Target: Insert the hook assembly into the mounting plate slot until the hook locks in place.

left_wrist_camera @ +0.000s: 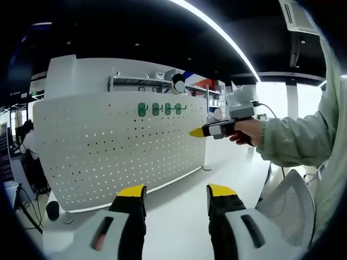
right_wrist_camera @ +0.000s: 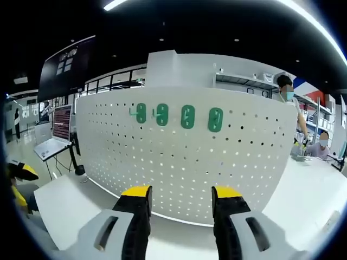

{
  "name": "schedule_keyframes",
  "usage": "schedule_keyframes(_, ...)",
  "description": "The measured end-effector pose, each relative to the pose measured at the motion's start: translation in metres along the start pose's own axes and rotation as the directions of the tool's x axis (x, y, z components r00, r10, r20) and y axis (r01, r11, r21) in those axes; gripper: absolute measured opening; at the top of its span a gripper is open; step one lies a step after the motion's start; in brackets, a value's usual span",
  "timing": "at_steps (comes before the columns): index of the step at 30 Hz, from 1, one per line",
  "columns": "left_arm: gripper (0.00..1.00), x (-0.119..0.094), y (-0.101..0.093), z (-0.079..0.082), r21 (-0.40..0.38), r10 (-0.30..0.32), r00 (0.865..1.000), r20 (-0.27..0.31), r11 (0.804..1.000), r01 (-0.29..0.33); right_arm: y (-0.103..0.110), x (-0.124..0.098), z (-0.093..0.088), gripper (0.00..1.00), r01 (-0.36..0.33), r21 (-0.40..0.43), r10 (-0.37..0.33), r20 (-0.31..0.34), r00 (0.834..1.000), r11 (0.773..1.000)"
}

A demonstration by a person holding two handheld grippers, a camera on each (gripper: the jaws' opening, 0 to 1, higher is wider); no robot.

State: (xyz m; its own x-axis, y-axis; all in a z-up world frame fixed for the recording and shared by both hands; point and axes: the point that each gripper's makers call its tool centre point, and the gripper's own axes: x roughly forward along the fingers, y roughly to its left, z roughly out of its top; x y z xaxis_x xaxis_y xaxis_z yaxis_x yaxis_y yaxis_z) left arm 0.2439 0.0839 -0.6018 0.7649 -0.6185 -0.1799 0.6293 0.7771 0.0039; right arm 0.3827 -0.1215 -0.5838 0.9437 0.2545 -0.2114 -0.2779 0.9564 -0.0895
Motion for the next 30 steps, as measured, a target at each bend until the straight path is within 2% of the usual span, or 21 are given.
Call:
schedule_keyframes(12,0.46,-0.003,-0.011,0.004,0.035,-0.005,1.000,-0.011,0.999,0.005,0.006,-0.038,-0.010,0.46,-0.031,0.016,0.031,0.002,1.000,0.999)
schedule_keyframes(16,0.46,-0.006,-0.012,0.004,0.044,-0.002,1.000,-0.013,0.999,0.002,0.014,-0.052,-0.017,0.50,-0.043,0.016,0.043,-0.004,0.999,0.999)
schedule_keyframes(30,0.47,-0.017,-0.016,-0.004,0.047,0.018,1.000,-0.022,0.999,-0.017,0.045,-0.088,-0.032,0.51,-0.106,0.011,0.106,-0.020,0.994,0.994)
